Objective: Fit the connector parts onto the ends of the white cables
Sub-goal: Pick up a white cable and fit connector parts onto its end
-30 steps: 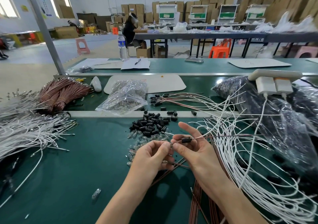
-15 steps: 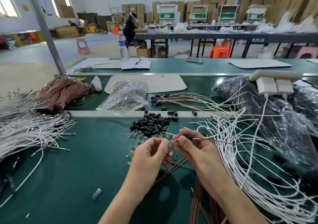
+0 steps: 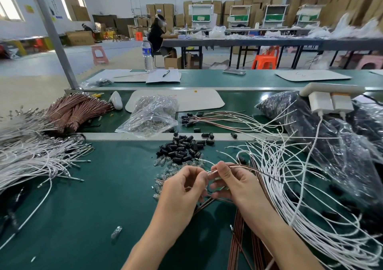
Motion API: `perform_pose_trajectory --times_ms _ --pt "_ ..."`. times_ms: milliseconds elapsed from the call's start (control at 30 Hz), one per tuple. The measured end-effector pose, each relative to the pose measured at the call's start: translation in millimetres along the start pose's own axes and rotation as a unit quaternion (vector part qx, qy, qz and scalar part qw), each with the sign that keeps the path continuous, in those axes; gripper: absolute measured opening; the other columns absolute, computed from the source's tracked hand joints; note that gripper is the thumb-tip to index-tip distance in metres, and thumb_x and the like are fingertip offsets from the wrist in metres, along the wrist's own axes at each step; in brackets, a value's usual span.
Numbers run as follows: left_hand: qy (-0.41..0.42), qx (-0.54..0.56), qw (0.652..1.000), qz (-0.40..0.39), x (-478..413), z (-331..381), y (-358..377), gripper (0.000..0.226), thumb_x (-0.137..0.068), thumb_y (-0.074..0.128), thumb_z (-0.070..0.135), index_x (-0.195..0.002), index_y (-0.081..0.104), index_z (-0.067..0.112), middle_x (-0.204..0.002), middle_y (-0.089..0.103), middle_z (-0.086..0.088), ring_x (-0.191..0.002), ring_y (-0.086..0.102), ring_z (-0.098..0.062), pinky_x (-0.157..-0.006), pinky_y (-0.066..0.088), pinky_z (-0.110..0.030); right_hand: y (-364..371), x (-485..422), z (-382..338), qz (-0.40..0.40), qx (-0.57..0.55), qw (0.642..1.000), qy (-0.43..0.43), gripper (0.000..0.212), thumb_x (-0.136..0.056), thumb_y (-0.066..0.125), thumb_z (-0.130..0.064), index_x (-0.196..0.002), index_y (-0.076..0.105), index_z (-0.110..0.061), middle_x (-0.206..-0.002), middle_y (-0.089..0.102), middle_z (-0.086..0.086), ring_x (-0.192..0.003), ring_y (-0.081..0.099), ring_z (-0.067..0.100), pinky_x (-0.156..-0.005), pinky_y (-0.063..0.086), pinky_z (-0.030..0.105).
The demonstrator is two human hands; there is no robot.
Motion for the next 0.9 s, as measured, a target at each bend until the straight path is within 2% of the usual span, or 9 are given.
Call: perform_pose_trajectory --times_ms 67,200,300,433,567,700,900 --pt "-0.001 0.01 1.0 0.004 0.1 1.0 -0.1 0.014 -0.099 0.06 0.029 -0.088 0.068 0.031 -0.07 0.07 0.003 -0.062 0.064 -0.009 -0.06 0.053 -0.022 2.3 0.9 0.2 -0.013 0.005 1.0 0.004 0.052 -0.069 0.078 -0.068 -0.094 0.078 -0.022 -0.092 0.076 0.007 -0.075 0.071 0.016 -0.064 0.058 0.027" --pt "-0.001 0.033 0.999 0.004 0.7 3.5 0.8 0.013 -0.099 0.06 0.025 -0.091 0.069 0.021 -0.07 0.071 0.005 -0.061 0.065 -0.006 -0.058 0.052 -0.018 4.3 1.5 -0.2 -0.026 0.018 0.999 0.013 0.032 -0.08 0.075 -0.047 -0.091 0.08 -0.018 -0.084 0.076 0.004 -0.073 0.069 0.015 -0.063 0.058 0.026" --pt "-0.014 0.062 0.998 0.001 -0.1 2.9 1.9 0.014 -0.099 0.061 0.024 -0.091 0.071 0.018 -0.073 0.072 0.001 -0.063 0.066 -0.009 -0.059 0.053 -0.02 3.2 0.9 -0.5 -0.017 0.002 1.0 0.014 0.03 -0.077 0.076 -0.044 -0.087 0.08 -0.016 -0.077 0.073 0.0 -0.071 0.067 0.015 -0.064 0.057 0.026" --pt "-0.035 0.093 0.995 -0.009 -1.9 -0.4 4.3 0.015 -0.098 0.062 0.027 -0.09 0.074 0.024 -0.077 0.073 -0.004 -0.067 0.067 -0.017 -0.06 0.055 -0.027 2.0 -0.6 1.3 -0.008 -0.005 1.0 0.014 0.03 -0.076 0.076 -0.044 -0.084 0.08 -0.015 -0.073 0.071 0.0 -0.071 0.066 0.019 -0.063 0.057 0.027" --pt "-0.039 0.098 0.994 -0.017 -2.7 -1.3 3.8 0.011 -0.095 0.063 0.033 -0.093 0.074 0.031 -0.08 0.073 -0.001 -0.068 0.067 -0.015 -0.06 0.055 -0.027 1.1 -1.5 2.4 0.005 -0.012 1.0 0.014 0.036 -0.07 0.078 -0.049 -0.084 0.08 -0.015 -0.072 0.071 0.001 -0.07 0.069 0.019 -0.065 0.059 0.026" --pt "-0.035 0.086 0.995 -0.02 -2.8 -3.2 1.8 0.013 -0.098 0.063 0.027 -0.091 0.073 0.029 -0.08 0.073 0.0 -0.067 0.067 -0.015 -0.061 0.055 -0.027 0.8 -1.3 2.4 -0.003 0.003 1.0 0.011 0.03 -0.074 0.077 -0.045 -0.084 0.08 -0.017 -0.072 0.072 0.0 -0.071 0.071 0.02 -0.066 0.059 0.027" --pt "-0.018 0.061 0.998 0.002 -2.2 -2.8 2.4 0.014 -0.099 0.062 0.026 -0.091 0.072 0.031 -0.078 0.073 0.002 -0.066 0.067 -0.013 -0.06 0.055 -0.025 2.2 -1.2 0.7 -0.001 0.016 1.0 0.002 0.02 -0.076 0.077 -0.038 -0.078 0.08 -0.018 -0.069 0.07 0.0 -0.065 0.066 0.01 -0.062 0.059 0.024"
Point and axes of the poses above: each hand's wrist, its own x-axis away from the middle knuckle, its own y-axis out of the palm, z = x × y, the point moved 4 cm from there along -x, towards the middle knuckle
